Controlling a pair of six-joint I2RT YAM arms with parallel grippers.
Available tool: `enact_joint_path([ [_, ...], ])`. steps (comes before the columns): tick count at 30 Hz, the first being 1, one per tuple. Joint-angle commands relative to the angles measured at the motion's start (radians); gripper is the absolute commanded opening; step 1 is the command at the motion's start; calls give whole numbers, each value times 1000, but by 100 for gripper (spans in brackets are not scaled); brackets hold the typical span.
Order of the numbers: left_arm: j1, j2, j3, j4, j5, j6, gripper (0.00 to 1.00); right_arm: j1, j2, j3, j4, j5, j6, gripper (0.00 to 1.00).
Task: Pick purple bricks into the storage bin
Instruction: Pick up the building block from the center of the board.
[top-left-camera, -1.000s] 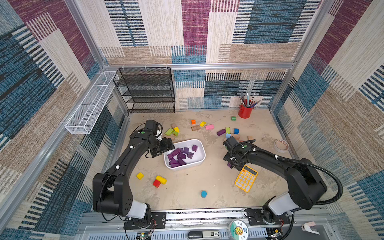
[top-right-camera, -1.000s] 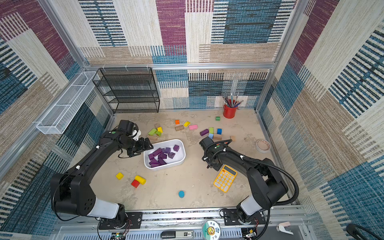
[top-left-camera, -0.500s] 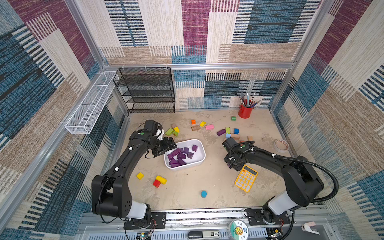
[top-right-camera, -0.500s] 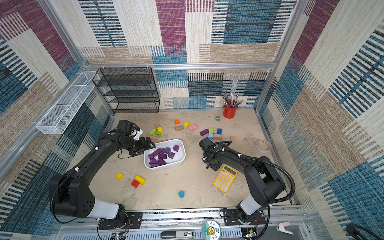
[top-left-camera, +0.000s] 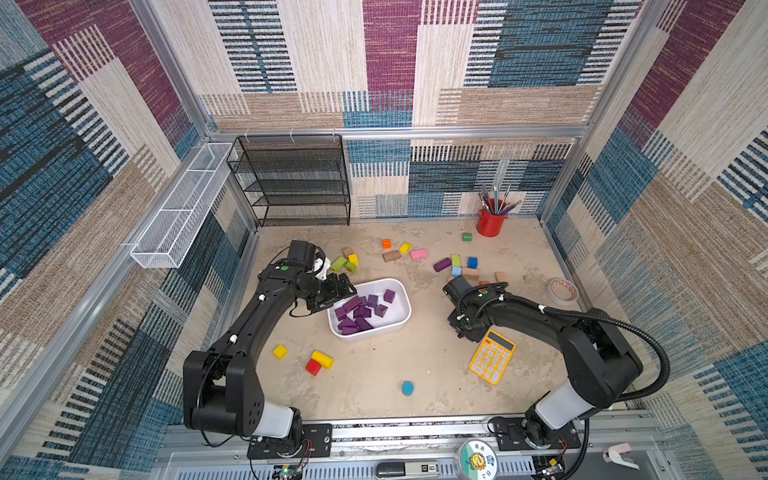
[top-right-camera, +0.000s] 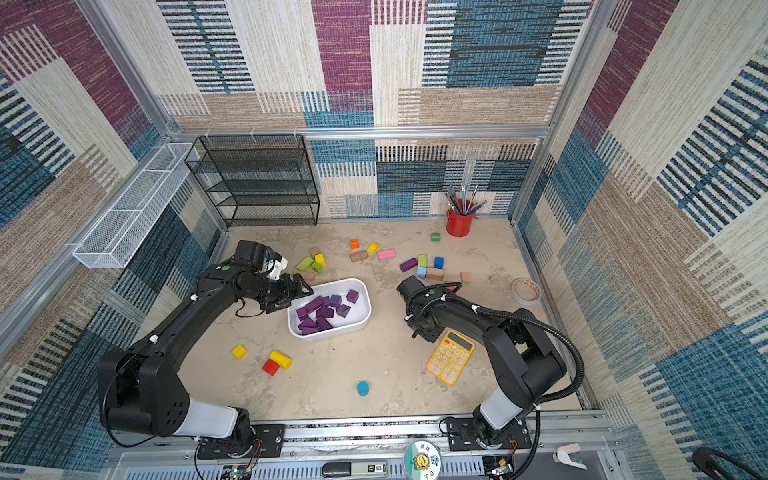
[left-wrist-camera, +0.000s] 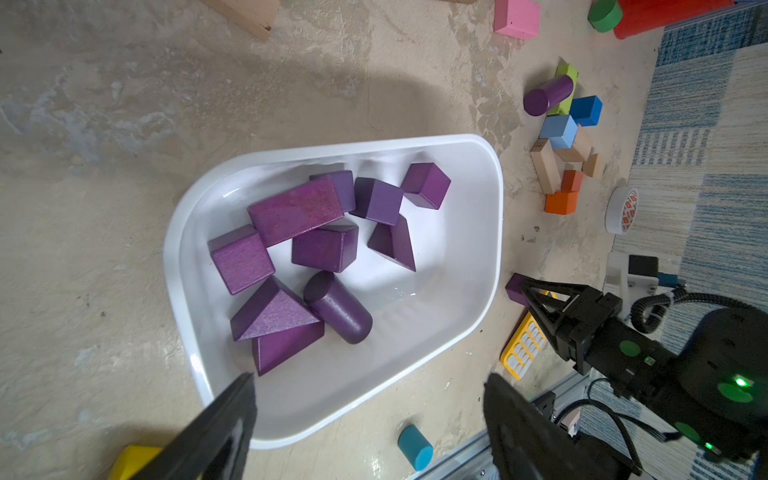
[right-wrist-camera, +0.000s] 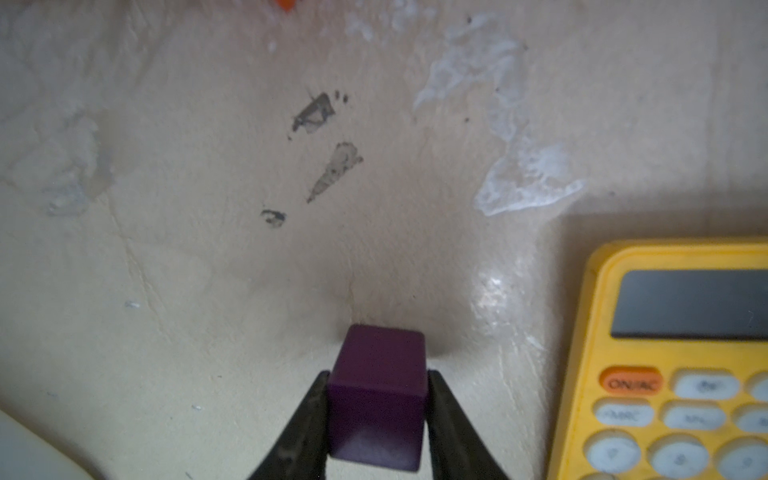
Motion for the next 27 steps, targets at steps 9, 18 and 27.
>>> enact_joint_path([
  [9, 2, -3, -5, 17, 30, 7, 87, 11, -6, 28, 1, 56, 3, 32],
  [18, 8, -4, -5, 18, 29, 4, 87, 46, 4, 124, -37, 102, -37, 31],
  [27, 29, 0, -10, 26, 42, -4, 87, 129, 43, 313, -65, 183, -126, 30],
])
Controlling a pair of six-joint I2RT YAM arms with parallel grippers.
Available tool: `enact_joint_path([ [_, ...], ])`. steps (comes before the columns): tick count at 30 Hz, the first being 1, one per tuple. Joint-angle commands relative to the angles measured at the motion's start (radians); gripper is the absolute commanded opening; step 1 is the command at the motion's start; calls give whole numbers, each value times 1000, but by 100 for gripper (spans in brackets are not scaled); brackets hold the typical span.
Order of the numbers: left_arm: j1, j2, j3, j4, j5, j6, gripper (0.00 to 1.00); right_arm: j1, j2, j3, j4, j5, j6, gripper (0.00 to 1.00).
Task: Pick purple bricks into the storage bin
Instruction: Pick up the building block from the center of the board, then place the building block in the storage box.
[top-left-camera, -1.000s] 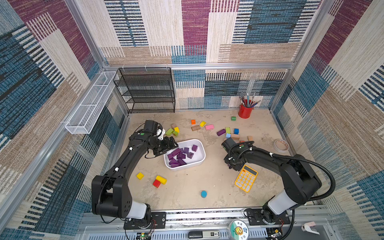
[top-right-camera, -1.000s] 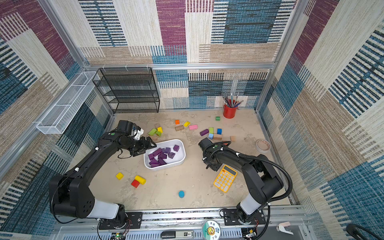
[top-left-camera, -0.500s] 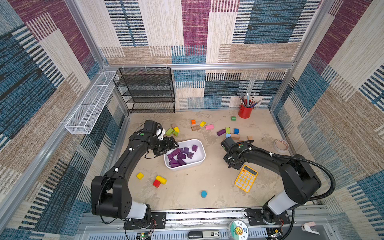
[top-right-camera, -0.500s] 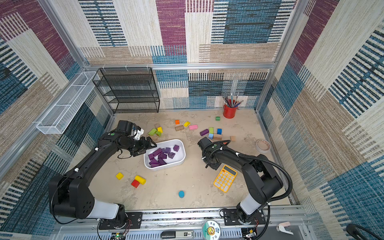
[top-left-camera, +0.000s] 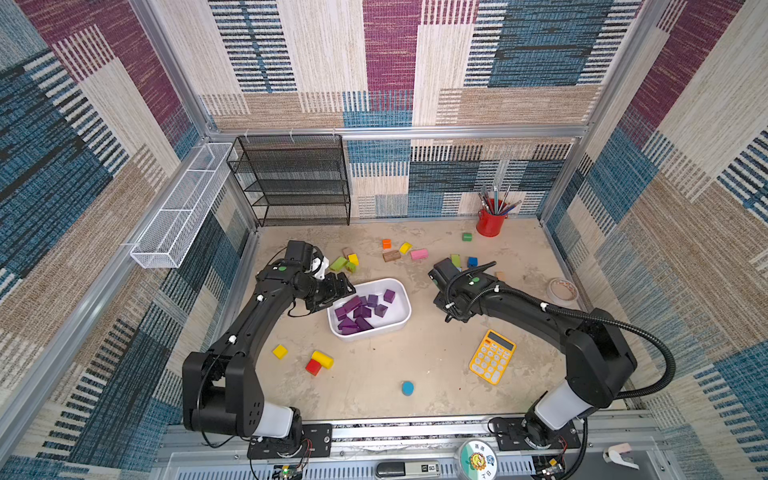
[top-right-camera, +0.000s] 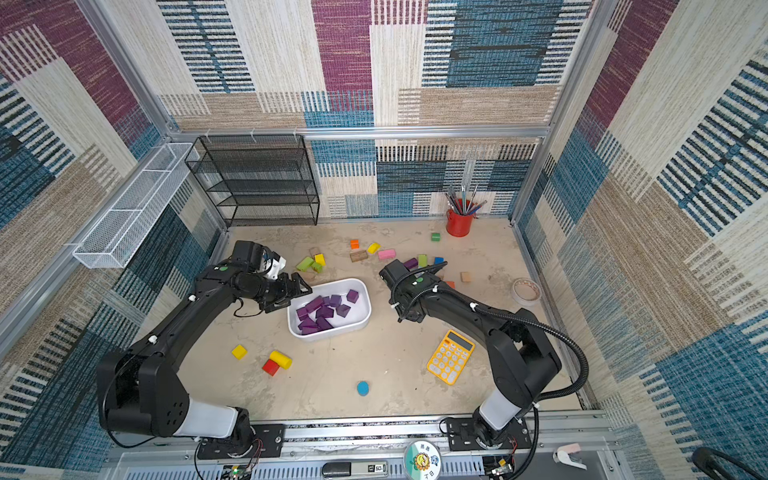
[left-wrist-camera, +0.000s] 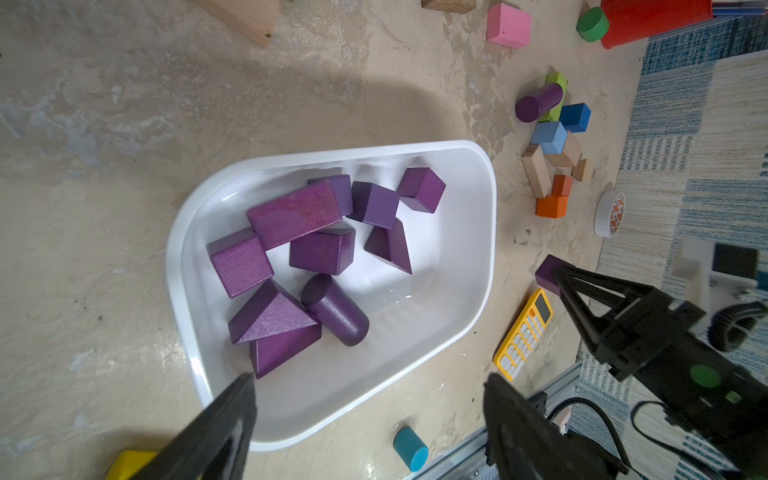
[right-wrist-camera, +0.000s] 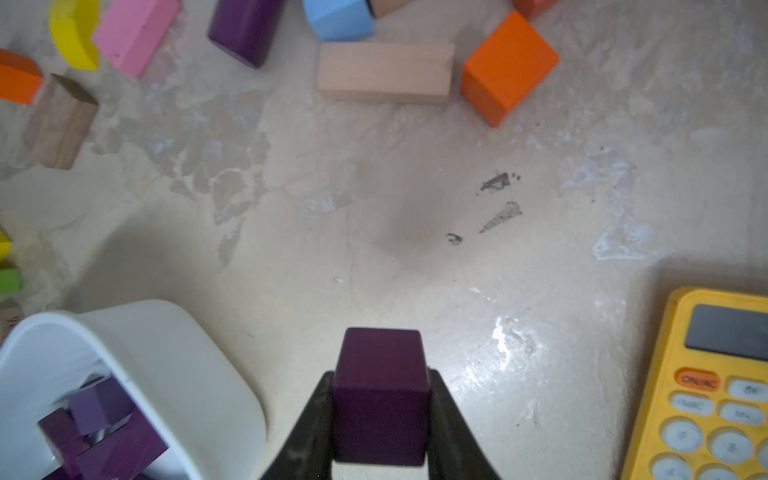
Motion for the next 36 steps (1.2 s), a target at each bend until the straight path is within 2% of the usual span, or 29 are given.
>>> enact_joint_path([
  [1, 6, 4, -4, 16, 17, -3, 87, 31, 24, 73, -10, 69, -58, 30],
  [8, 17, 13, -4, 16, 17, -3, 87, 101, 98, 232, -4, 104, -152, 30],
  [15, 30, 22, -6, 14, 14, -9, 87, 163, 192, 348, 15, 82, -231, 30],
  [20, 49, 23, -4, 6, -21, -19, 88, 186, 272, 397, 34, 25, -285, 31],
  [36, 80, 30, -6, 7, -18, -32, 88, 204, 432, 495, 7, 1, -342, 32],
])
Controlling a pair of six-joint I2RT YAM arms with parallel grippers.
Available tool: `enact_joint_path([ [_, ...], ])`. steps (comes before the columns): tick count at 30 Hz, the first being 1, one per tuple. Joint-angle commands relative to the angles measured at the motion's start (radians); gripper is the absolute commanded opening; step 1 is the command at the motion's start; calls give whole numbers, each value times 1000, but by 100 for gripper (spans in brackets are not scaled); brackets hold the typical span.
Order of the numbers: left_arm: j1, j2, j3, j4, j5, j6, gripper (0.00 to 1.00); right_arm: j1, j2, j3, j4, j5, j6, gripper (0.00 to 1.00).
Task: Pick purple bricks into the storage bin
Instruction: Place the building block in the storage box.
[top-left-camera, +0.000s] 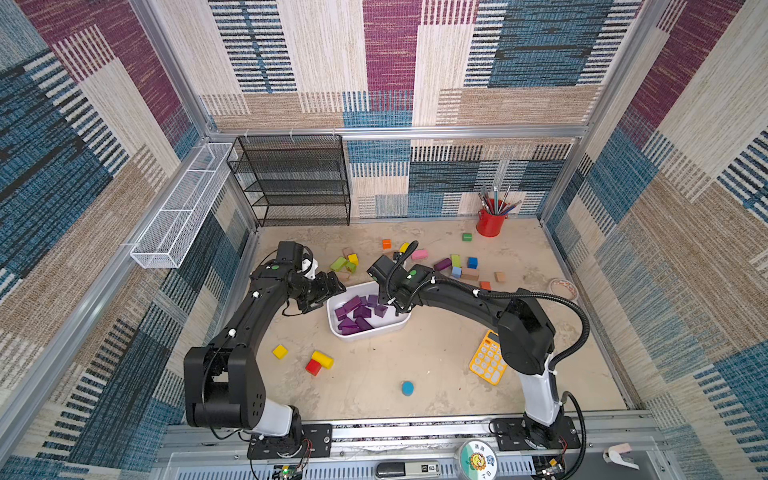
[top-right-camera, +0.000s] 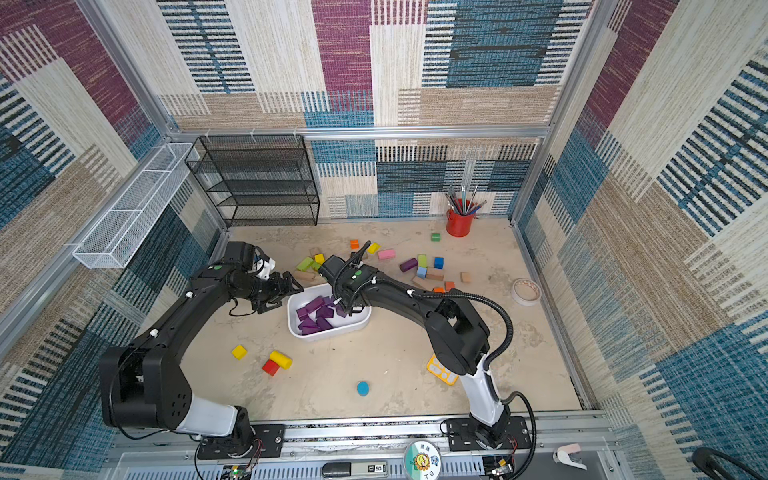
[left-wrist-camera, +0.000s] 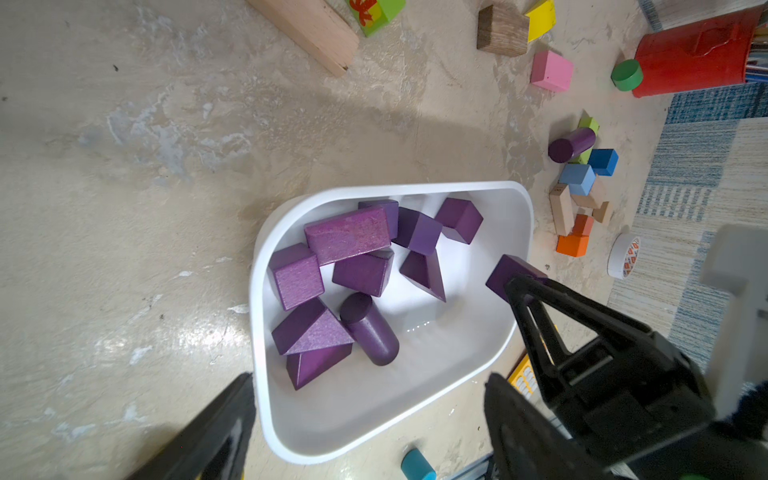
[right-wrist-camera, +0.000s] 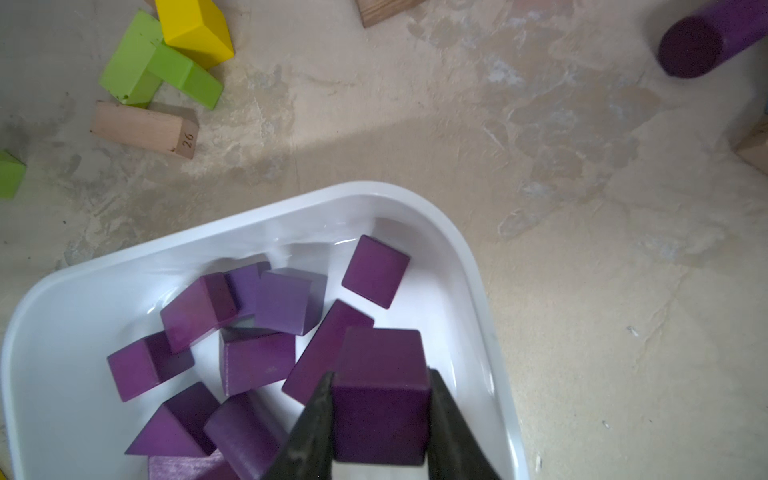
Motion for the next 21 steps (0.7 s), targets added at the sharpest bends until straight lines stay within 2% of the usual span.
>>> enact_joint_path([
  [1, 3, 2, -1, 1, 9, -11, 88, 1, 18, 14, 4, -2, -8, 32],
  [21, 5, 21, -5, 7, 42, -16, 88, 1, 114, 68, -51, 12, -7, 32],
])
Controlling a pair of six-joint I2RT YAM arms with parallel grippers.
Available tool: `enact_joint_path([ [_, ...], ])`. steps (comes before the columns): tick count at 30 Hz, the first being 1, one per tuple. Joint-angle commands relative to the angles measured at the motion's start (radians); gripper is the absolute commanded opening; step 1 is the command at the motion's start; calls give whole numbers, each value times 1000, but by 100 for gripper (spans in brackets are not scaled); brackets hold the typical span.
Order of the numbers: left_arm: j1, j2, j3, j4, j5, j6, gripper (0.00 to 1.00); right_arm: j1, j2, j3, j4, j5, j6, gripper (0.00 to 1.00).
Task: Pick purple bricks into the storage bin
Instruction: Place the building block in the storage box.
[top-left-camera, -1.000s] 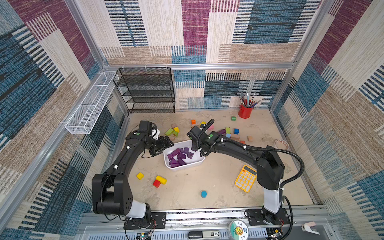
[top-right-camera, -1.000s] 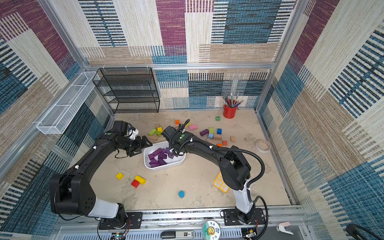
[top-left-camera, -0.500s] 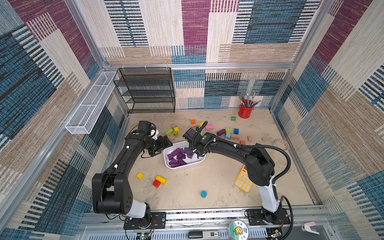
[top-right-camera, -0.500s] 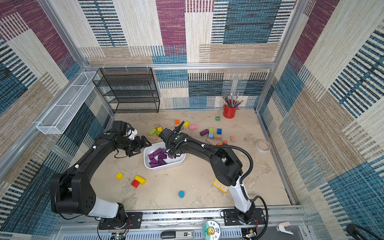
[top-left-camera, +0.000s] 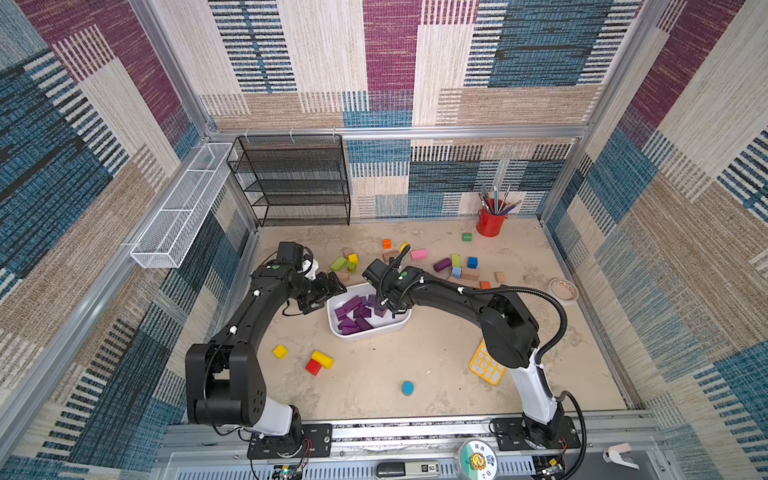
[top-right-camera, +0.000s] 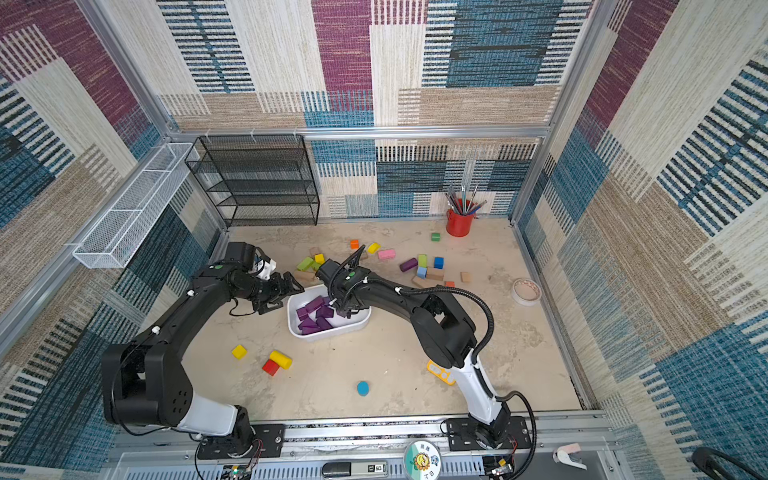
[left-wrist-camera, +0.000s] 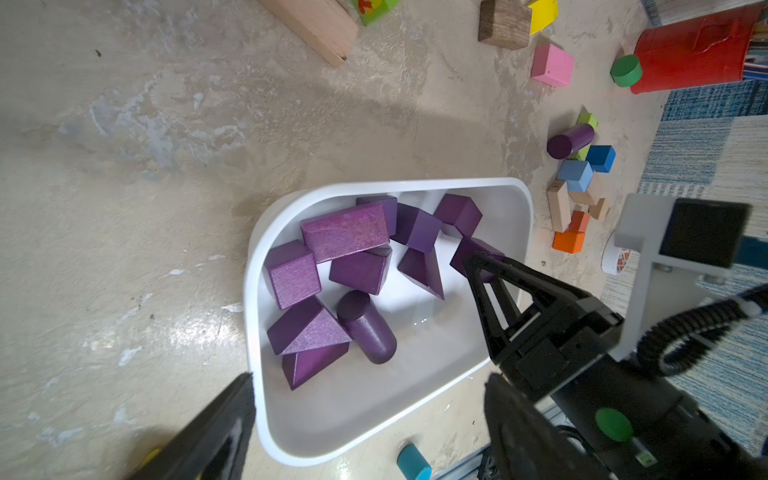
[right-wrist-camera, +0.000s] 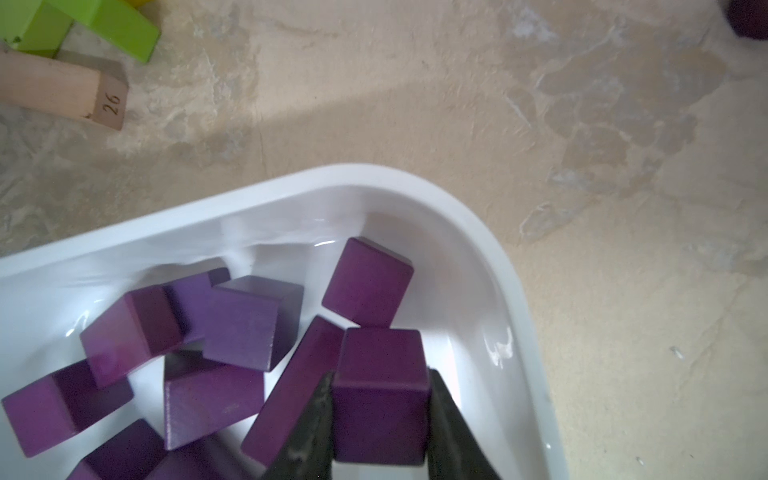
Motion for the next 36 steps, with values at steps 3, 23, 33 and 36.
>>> enact_joint_path([
  [3, 1, 3, -3, 8, 21, -16, 88, 1, 16, 12, -17, 15, -9, 33],
  [23, 1, 3, -3, 9, 28, -16, 88, 1, 52, 38, -28, -6, -34, 44],
  [33, 1, -2, -6, 14, 33, -13, 88, 1, -12, 56, -14, 11, -51, 56],
  [36, 1, -4, -7, 14, 33, -13, 88, 1, -37, 60, -7, 22, -56, 57],
])
